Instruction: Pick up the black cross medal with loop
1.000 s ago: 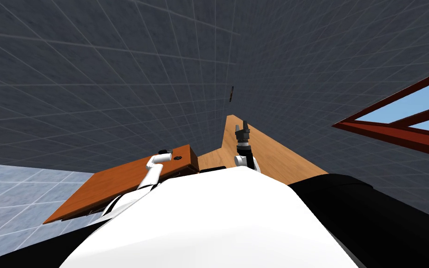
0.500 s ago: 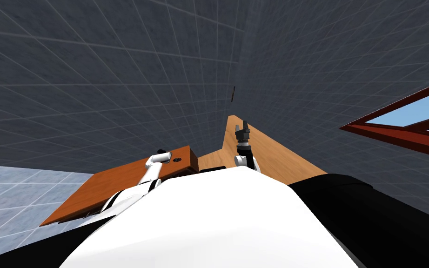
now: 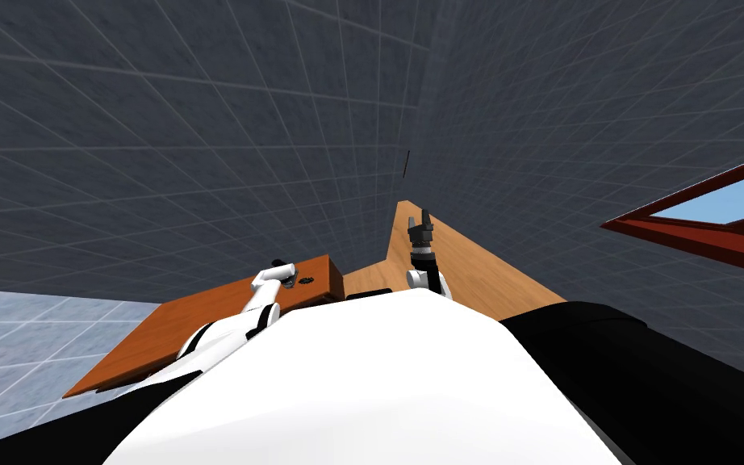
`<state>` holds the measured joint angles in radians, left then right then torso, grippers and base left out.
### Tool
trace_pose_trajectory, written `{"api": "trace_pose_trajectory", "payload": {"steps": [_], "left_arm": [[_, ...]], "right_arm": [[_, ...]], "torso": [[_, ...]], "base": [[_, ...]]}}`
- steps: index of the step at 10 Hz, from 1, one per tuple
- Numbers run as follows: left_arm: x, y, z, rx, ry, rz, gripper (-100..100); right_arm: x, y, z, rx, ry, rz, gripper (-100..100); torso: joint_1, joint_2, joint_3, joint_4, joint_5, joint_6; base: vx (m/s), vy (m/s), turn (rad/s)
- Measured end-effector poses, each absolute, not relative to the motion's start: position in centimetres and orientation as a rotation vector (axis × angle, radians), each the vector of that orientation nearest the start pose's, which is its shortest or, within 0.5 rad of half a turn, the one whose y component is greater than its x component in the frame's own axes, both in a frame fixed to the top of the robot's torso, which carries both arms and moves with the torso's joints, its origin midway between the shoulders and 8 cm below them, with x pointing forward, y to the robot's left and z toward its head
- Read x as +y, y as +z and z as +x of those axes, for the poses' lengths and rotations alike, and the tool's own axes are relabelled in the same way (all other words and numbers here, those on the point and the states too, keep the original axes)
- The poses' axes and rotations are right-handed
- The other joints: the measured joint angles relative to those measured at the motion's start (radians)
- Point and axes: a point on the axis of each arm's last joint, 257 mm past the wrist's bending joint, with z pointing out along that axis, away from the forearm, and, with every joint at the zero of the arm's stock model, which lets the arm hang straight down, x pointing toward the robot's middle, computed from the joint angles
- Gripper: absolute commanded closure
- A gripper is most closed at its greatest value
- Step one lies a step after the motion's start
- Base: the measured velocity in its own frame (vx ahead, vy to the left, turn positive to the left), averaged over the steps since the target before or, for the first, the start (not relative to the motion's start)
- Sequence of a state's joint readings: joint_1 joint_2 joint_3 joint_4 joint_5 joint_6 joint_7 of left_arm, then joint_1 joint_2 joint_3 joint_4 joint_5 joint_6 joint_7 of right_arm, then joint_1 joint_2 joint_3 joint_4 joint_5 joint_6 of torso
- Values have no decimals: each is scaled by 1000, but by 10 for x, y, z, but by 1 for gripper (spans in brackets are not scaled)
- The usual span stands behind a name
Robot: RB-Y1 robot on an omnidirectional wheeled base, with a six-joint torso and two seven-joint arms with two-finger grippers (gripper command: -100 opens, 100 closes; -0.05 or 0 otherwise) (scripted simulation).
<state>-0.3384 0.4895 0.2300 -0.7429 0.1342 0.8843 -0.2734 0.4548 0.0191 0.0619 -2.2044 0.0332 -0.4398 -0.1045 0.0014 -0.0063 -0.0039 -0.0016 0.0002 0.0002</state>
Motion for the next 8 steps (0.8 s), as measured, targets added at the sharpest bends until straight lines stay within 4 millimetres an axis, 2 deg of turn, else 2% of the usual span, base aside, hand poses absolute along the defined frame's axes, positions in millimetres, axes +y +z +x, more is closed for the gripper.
{"api": "trace_pose_trajectory", "payload": {"steps": [4,8], "left_arm": [[529,-502,352,1947,151,-2122,-100],[512,-512,327,1975,171,-2251,-100]], "right_arm": [[-254,-6,375,656,1434,777,0],[-254,-6,375,656,1434,777,0]], "torso": [[0,1,0,0,0,0],[1,2,1,0,0,0]], "base": [[76,2,18],[59,13,14]]}}
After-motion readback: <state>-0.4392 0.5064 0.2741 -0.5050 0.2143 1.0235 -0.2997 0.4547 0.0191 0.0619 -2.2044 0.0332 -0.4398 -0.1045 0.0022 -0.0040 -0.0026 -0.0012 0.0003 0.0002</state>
